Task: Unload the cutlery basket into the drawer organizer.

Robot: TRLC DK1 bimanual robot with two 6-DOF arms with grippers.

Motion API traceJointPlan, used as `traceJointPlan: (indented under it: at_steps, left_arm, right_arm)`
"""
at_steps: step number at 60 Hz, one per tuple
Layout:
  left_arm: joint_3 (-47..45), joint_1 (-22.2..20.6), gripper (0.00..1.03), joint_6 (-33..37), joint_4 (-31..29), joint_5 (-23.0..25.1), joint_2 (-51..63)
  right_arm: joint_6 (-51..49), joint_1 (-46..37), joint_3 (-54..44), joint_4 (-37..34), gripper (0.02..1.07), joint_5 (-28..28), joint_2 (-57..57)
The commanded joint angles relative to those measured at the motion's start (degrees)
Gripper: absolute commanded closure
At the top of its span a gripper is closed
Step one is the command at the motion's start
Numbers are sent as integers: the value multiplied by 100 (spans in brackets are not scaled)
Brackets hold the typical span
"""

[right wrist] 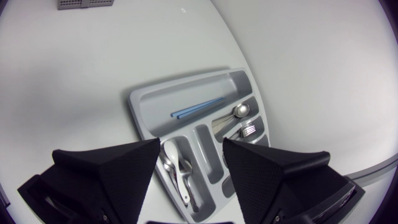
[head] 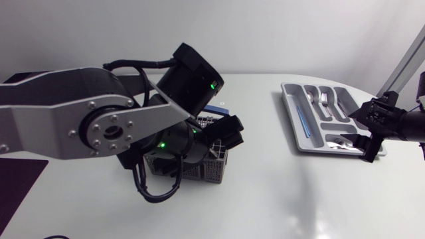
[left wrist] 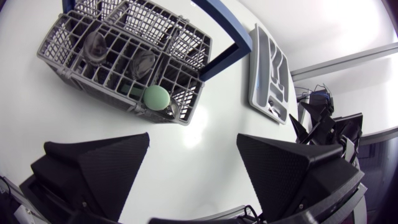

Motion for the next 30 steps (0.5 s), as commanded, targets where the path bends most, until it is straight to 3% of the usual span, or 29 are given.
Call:
traceJointPlan:
  at_steps: [1, 9, 15, 25, 30]
  left_arm:
    - [112, 33, 11, -392, -70, -81, 67]
    - [138, 24, 25, -620, -44, -204, 138]
    - [174, 6, 43, -787, -26, -327, 182]
    - [174, 33, 44, -875, 0, -318, 296]
    - [165, 42, 57, -946, -9, -327, 357]
  right_arm:
    - [485, 207, -225, -182, 32, -74, -308]
    - [1030, 603, -436, -349, 32, -127, -827]
    - [1574, 998, -603, -428, 32, -127, -1126]
    - [2128, 1614, -920, -455, 32, -56, -1618]
    - [2365, 1939, -1043, -455, 32, 58, -1820]
